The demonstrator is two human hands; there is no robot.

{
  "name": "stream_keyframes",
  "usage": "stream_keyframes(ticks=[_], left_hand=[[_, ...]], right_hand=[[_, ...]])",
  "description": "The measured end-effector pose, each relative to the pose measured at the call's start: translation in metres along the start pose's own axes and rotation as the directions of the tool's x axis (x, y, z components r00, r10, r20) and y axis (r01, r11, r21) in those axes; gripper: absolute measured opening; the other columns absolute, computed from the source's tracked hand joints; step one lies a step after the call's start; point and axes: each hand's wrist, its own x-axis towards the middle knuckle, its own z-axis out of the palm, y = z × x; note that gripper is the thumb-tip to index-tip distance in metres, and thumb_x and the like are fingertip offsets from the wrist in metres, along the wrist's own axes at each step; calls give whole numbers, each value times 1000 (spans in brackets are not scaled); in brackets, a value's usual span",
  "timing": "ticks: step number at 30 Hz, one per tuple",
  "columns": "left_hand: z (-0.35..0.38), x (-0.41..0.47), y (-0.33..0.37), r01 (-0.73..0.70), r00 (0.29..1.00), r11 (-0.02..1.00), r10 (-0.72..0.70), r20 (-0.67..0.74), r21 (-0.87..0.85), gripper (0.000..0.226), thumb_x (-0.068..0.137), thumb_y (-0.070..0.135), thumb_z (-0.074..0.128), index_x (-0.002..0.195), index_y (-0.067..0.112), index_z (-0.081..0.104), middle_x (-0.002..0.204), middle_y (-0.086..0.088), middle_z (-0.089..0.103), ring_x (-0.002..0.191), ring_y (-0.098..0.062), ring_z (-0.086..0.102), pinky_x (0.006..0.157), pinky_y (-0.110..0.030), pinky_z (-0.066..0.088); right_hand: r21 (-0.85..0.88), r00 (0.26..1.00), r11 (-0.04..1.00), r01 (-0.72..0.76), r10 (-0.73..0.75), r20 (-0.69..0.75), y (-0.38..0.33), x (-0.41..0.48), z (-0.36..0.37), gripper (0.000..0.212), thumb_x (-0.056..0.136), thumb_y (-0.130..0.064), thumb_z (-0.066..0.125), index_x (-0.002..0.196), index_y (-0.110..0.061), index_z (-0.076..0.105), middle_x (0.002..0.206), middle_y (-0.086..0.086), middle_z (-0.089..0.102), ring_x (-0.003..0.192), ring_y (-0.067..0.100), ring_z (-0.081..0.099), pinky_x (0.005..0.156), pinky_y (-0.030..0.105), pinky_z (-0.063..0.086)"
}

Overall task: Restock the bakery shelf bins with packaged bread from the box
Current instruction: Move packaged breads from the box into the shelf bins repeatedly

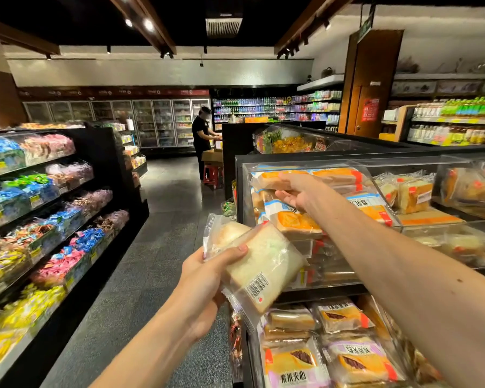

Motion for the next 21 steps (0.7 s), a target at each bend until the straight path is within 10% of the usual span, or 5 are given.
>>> stream_keyframes(ticks=[4,8,13,18,21], left_hand=[[-6,0,1,-18,1000,1000,18,-1,5,59,63,15,79,120,4,63,101,-16,75,94,-30,73,89,-46,57],[-5,1,10,-46,999,999,46,11,5,49,73,12,76,120,4,64,102,-15,75,97,-32,72,88,-45,57],[14,4,24,-99,993,995,97,69,25,58,65,14,78,121,4,63,104,-15,75,96,-30,73,80,-39,61],[42,3,13,-141,981,990,138,140,12,54,69,5,79,120,4,63,104,-13,75,84,-21,75,66,-32,62],[59,2,-7,-175,974,984,171,146,17,70,55,8,85,121,4,62,105,-13,75,92,-26,74,80,-42,61]], right_hand=[[-30,1000,1000,2,-2,8,-11,-8,-18,25,90,9,63,114,-1,63,119,15,46,114,29,54,61,27,60],[-62,998,997,52,-55,-36,-22,-15,-39,28,85,7,68,109,0,57,118,18,52,106,29,63,45,28,58],[-464,947,839,283,-322,-6,-15,-61,-63,38,85,-38,74,109,-12,61,81,3,58,66,14,50,52,25,41],[-546,975,814,199,-112,190,15,-132,-104,92,64,-90,54,130,-25,53,113,1,66,91,16,65,62,30,46],[-384,984,921,61,10,178,44,-153,-141,69,76,-80,50,116,-25,61,98,-2,74,82,15,71,63,31,52]])
